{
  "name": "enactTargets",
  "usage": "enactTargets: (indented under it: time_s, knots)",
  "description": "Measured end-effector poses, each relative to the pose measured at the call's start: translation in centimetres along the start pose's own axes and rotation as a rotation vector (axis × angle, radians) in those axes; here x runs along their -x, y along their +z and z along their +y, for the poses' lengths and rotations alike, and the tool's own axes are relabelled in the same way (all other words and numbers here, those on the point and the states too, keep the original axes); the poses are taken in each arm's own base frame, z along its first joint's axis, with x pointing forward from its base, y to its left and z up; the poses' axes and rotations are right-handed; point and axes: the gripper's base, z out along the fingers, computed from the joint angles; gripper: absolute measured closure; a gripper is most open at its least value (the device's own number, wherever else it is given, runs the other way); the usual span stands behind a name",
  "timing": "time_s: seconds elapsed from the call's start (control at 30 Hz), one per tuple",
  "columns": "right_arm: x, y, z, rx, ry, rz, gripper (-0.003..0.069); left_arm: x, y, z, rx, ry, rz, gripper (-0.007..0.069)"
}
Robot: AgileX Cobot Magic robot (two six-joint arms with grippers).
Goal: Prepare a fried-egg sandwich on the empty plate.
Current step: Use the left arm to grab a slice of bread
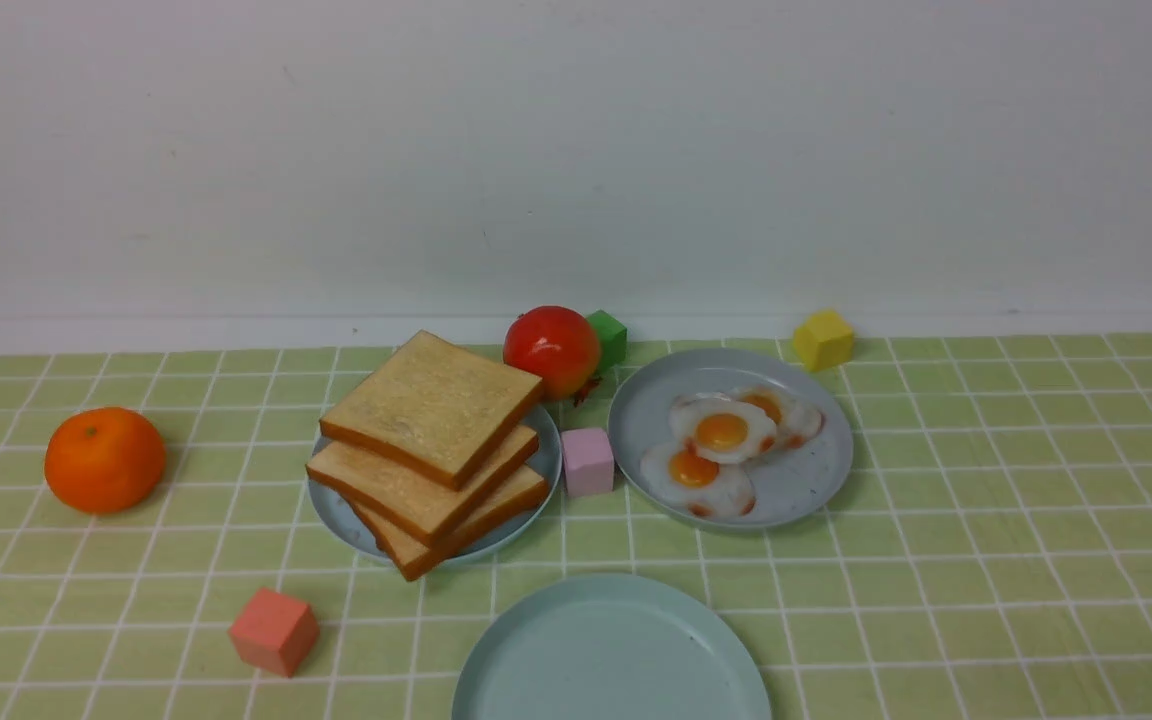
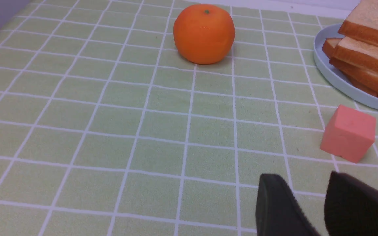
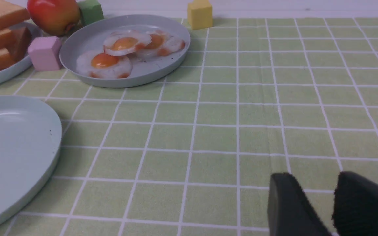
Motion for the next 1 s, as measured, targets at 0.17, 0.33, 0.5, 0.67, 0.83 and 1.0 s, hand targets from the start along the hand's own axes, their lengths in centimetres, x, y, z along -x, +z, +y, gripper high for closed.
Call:
enactTargets:
  time_s: [0.17, 0.33, 0.5, 0.67, 0.83, 1.0]
  knots:
    - [0.0, 0.0, 0.0, 0.0, 0.0, 0.0, 0.0418, 0.0, 0.0, 0.0, 0.0, 0.0, 0.0, 0.0386]
    - [0.0, 0.0, 0.0, 0.0, 0.0, 0.0, 0.0418, 0.0, 0.0, 0.0, 0.0, 0.0, 0.0, 0.0386]
    - [0.01, 0.0, -0.07, -0.008, -0.019, -0.001, 0.0418, 0.0, 0.0, 0.0, 0.0, 0.0, 0.0, 0.0386]
    - [0.03, 0.0, -0.21, -0.023, -0.057, -0.002, 0.0418, 0.0, 0.0, 0.0, 0.0, 0.0, 0.0, 0.0386]
    - [0.02, 0.0, -0.25, -0.027, -0.067, -0.002, 0.0418, 0.0, 0.0, 0.0, 0.0, 0.0, 0.0, 0.0386]
    - [0.05, 0.0, -0.25, -0.028, -0.069, -0.005, 0.0418, 0.02, 0.0, -0.01, -0.001, -0.001, -0.002, 0.0386]
